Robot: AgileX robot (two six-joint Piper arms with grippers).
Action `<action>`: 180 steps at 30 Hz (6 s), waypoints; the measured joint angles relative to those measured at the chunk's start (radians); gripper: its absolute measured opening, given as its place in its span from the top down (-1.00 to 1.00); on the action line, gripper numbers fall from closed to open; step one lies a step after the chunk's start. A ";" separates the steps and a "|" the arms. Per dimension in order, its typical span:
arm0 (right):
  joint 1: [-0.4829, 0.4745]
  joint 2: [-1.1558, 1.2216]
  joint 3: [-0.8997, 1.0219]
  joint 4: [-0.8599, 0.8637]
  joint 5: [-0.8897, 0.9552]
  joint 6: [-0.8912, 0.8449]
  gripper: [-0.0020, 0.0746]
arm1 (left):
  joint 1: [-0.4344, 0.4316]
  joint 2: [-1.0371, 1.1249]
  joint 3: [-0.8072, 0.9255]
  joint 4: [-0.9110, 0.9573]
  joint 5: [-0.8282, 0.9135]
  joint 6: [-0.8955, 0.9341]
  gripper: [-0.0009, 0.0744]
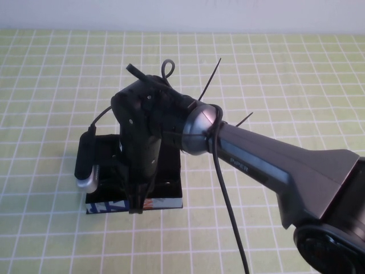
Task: Return glasses to glasses case
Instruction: Place the glasses in the glasses case, then close the glasses case
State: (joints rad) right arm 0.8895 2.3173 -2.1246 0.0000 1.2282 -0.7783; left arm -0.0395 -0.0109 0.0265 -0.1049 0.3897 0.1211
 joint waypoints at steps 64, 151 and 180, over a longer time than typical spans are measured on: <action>-0.251 -0.232 -0.010 0.179 0.017 0.331 0.98 | 0.000 0.000 0.000 -0.185 -0.197 -0.149 0.98; -0.514 0.121 -0.002 0.773 -0.025 0.338 0.98 | -0.185 1.650 -0.528 -1.607 0.192 1.519 0.98; -0.416 0.028 -0.001 0.698 -0.013 0.307 0.98 | -0.185 1.650 -0.528 -1.607 0.190 1.519 0.98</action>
State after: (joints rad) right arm 0.4732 2.3454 -2.1252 0.6982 1.2155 -0.4716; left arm -0.2248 1.6395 -0.5017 -1.7120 0.5794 1.6401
